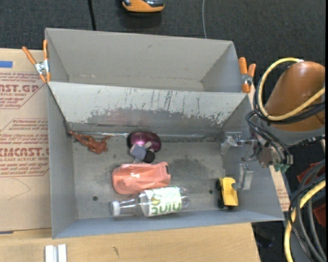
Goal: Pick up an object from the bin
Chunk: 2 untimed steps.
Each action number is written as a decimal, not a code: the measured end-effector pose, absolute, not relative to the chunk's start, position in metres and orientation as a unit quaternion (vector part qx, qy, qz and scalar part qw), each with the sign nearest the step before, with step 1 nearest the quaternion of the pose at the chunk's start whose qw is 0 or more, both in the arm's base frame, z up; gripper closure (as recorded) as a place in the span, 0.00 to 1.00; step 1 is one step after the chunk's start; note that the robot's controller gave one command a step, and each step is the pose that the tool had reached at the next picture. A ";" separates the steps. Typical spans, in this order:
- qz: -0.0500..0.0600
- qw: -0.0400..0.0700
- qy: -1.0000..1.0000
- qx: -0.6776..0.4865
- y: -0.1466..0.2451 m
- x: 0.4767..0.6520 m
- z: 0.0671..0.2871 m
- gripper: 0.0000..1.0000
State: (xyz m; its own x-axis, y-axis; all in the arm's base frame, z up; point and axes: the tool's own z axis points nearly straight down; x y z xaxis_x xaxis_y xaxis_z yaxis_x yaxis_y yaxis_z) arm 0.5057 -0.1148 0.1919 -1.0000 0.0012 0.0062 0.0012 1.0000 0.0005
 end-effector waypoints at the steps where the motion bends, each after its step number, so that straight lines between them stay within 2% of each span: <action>1: 0.000 -0.001 -1.000 0.000 -0.114 0.507 0.196 0.00; 2: 0.001 -0.004 -0.999 0.039 -0.116 0.504 0.174 0.00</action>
Offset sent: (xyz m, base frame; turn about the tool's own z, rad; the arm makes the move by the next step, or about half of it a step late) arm -0.0194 -0.0075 -0.1059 -0.3397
